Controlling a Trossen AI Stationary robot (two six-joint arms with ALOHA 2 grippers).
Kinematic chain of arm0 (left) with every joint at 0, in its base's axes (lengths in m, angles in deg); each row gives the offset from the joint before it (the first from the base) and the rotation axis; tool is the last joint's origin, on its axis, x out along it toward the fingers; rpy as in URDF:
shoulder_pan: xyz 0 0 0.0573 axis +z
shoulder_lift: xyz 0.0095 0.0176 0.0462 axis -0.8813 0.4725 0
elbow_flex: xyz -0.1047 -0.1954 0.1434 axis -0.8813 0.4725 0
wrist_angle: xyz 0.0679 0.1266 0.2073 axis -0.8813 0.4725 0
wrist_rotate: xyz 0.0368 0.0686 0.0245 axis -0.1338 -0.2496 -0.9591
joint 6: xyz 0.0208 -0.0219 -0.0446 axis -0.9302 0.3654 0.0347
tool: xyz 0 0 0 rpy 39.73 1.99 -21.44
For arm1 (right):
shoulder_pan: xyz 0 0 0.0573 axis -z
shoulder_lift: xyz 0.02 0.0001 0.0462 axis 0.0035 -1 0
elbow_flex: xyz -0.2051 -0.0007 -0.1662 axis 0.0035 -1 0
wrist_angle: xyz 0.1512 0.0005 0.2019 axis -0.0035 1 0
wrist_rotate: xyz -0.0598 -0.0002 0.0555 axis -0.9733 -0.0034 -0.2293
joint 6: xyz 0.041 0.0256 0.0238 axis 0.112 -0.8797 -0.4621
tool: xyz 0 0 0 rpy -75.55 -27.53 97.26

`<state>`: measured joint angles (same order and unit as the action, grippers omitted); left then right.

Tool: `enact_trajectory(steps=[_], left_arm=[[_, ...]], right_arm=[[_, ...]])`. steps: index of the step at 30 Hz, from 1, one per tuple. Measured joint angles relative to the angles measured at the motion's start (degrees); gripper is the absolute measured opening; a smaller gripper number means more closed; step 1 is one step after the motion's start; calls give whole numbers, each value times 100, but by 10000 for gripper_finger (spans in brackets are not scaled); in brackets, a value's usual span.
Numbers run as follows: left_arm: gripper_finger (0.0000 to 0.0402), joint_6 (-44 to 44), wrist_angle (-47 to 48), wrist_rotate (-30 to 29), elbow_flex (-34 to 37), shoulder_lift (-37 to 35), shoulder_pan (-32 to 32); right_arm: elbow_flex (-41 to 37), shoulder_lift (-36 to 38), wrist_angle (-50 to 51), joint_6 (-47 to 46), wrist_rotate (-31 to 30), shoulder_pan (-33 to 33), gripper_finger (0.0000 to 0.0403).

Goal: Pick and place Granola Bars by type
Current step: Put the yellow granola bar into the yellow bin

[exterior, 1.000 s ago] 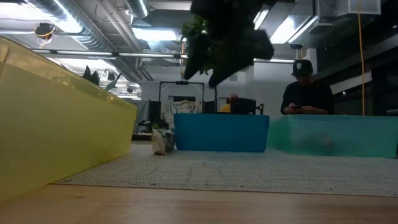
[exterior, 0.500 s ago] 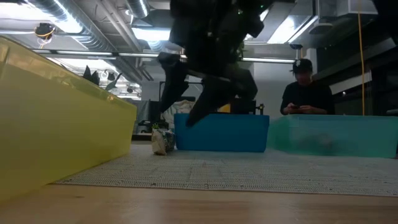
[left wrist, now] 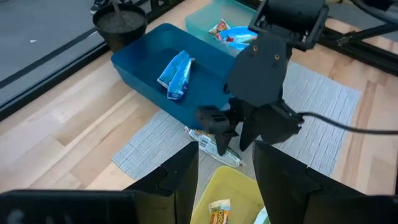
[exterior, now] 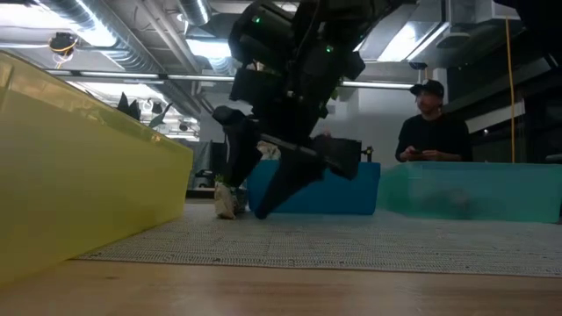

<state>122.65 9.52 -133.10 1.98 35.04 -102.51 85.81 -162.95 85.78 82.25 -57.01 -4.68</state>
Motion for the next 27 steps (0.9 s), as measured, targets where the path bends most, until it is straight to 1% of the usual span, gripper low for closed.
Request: enact_trajectory(steps=[4, 9, 13, 16, 18, 24, 27], left_arm=[[143, 53, -2, -3, 0, 0, 0], [143, 169, -1, 13, 0, 0, 0], [143, 169, -3, 17, 0, 0, 0], [144, 170, -1, 19, 0, 0, 1], [143, 170, -1, 30, 0, 0, 0], [143, 59, 2, 55, 0, -1, 0], [144, 27, 3, 67, 0, 0, 0]], right_arm=[[0, -12, -52, -7, -13, 2, 202], [0, -23, -221, -13, -288, 2, 120], [0, -17, -260, -24, -322, -4, 58], [39, 77, -197, -65, -640, -60, 21], [183, 175, -99, -227, -920, -80, 10], [1004, 499, 454, -1339, -957, 27, 23], [1477, 698, 734, -2047, -960, 136, 19]])
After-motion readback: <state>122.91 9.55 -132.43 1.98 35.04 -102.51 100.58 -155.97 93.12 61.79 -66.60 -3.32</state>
